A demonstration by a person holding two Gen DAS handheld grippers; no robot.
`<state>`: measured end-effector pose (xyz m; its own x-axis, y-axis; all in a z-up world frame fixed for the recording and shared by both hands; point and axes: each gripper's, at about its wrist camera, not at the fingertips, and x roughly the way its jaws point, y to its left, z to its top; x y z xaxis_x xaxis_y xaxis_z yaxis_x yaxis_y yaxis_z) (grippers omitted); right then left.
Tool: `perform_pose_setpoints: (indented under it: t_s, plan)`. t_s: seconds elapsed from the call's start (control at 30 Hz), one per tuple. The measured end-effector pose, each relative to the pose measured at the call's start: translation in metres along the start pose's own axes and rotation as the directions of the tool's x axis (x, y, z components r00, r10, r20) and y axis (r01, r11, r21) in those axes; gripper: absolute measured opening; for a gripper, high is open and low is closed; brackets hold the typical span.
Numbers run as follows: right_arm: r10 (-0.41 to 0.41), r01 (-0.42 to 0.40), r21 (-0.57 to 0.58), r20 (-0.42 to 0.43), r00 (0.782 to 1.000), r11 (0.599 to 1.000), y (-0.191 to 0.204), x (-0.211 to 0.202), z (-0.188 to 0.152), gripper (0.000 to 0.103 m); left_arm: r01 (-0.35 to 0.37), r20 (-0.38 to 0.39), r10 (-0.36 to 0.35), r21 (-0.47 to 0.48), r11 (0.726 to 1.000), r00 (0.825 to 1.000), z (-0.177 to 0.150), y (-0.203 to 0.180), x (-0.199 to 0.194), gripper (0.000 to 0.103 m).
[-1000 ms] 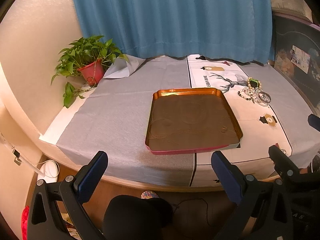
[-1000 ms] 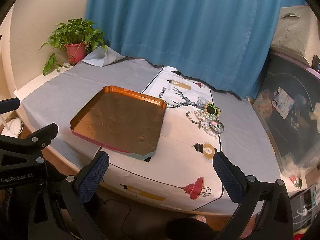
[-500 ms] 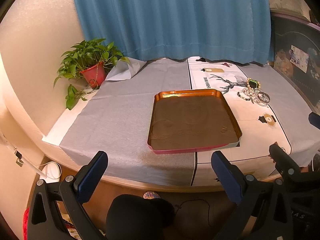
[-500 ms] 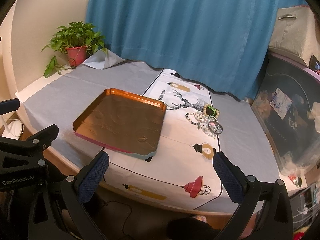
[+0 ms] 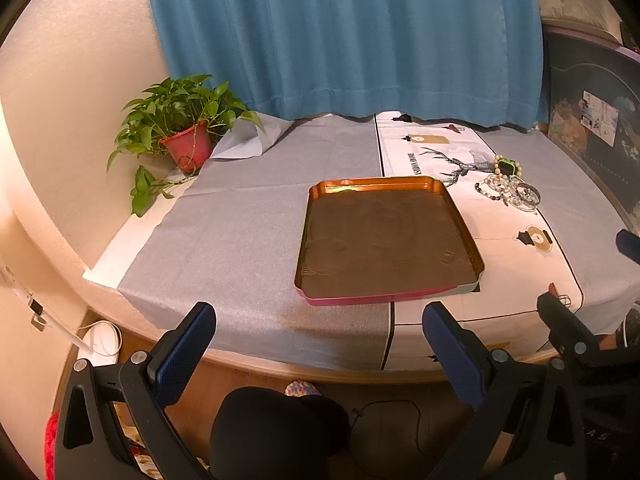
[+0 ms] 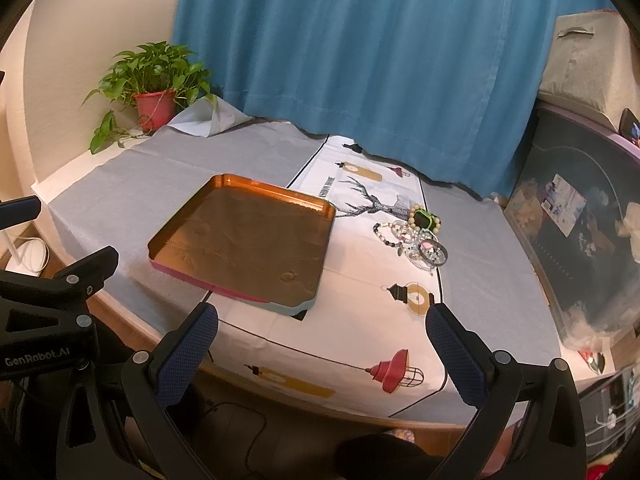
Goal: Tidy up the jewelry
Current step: 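Reach both tools to the jewelry pile and grasp the silver bangle with the right tool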
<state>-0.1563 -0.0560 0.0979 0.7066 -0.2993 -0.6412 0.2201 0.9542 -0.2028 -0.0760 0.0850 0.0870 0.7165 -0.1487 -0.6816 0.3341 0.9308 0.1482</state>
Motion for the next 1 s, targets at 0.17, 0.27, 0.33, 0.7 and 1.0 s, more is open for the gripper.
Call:
perform_pose_setpoints:
  t_s: [0.17, 0.27, 0.33, 0.7, 1.0]
  plan:
    - [0.042, -0.038, 0.09, -0.034, 0.999, 0.995, -0.029, 0.014, -0.009, 0.103, 0.066, -0.034, -0.066, 0.003, 0.998, 0.997, 0.011, -0.011, 0.014, 0.103]
    - [0.022, -0.008, 0.182, -0.073, 0.997, 0.983, -0.071, 0.036, -0.02, 0.103, 0.118, -0.07, -0.116, 0.026, 0.993, 0.991, 0.031, -0.035, 0.034, 0.103]
    - [-0.006, 0.032, 0.232, -0.112, 0.994, 0.972, -0.104, 0.056, -0.025, 0.103, 0.159, -0.076, -0.155, 0.049, 0.986, 0.985, 0.05, -0.057, 0.047, 0.103]
    - [0.091, 0.004, 0.483, -0.173, 0.981, 0.875, -0.261, 0.196, -0.018, 0.103, 0.325, -0.154, -0.294, 0.241, 0.915, 0.943, 0.153, -0.211, 0.168, 0.103]
    - [0.131, -0.012, 0.444, -0.238, 0.962, 0.896, -0.239, 0.31, 0.01, 0.103, 0.258, -0.197, -0.21, 0.266, 0.929, 0.958, 0.175, -0.228, 0.247, 0.103]
